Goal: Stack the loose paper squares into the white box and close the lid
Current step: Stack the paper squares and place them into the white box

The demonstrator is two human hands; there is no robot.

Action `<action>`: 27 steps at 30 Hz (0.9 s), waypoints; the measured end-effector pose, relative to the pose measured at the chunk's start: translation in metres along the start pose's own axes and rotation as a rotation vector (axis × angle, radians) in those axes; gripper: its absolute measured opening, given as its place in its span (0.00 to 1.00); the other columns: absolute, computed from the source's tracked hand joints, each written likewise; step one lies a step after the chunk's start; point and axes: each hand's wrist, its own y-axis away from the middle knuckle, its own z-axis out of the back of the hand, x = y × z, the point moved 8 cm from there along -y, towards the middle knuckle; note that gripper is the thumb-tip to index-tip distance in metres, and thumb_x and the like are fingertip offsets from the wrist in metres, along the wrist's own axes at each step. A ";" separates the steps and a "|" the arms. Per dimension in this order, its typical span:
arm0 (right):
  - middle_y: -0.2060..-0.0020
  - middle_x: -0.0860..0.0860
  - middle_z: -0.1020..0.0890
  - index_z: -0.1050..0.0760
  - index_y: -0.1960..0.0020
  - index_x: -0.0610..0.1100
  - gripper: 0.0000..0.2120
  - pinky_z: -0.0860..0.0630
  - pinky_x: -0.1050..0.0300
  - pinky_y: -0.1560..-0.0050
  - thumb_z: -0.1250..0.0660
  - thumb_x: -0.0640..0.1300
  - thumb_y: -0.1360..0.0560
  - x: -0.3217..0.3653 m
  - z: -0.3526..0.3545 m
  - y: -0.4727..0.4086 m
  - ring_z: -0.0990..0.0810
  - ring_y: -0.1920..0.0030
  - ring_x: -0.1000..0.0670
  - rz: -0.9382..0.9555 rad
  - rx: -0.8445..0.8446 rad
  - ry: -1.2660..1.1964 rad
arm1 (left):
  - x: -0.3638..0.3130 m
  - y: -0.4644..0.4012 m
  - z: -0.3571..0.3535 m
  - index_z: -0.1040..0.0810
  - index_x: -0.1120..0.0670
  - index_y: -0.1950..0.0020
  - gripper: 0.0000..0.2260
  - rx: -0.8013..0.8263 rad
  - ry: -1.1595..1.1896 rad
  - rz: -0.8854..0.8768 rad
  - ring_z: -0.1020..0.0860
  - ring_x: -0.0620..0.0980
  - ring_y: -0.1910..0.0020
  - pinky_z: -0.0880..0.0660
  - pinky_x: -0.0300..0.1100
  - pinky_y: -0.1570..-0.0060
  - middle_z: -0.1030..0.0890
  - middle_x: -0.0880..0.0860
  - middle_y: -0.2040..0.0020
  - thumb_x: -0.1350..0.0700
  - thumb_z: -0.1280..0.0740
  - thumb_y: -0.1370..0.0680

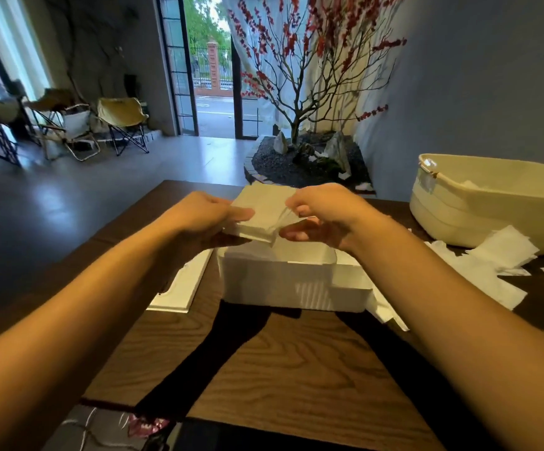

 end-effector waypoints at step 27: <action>0.36 0.50 0.20 0.23 0.32 0.51 0.23 0.26 0.53 0.40 0.28 0.56 0.26 -0.018 -0.041 -0.035 0.22 0.40 0.48 0.248 0.186 1.077 | 0.002 -0.032 -0.008 0.38 0.40 0.21 0.27 0.391 -1.744 -0.476 0.34 0.45 0.25 0.44 0.49 0.29 0.36 0.40 0.22 0.34 0.50 0.19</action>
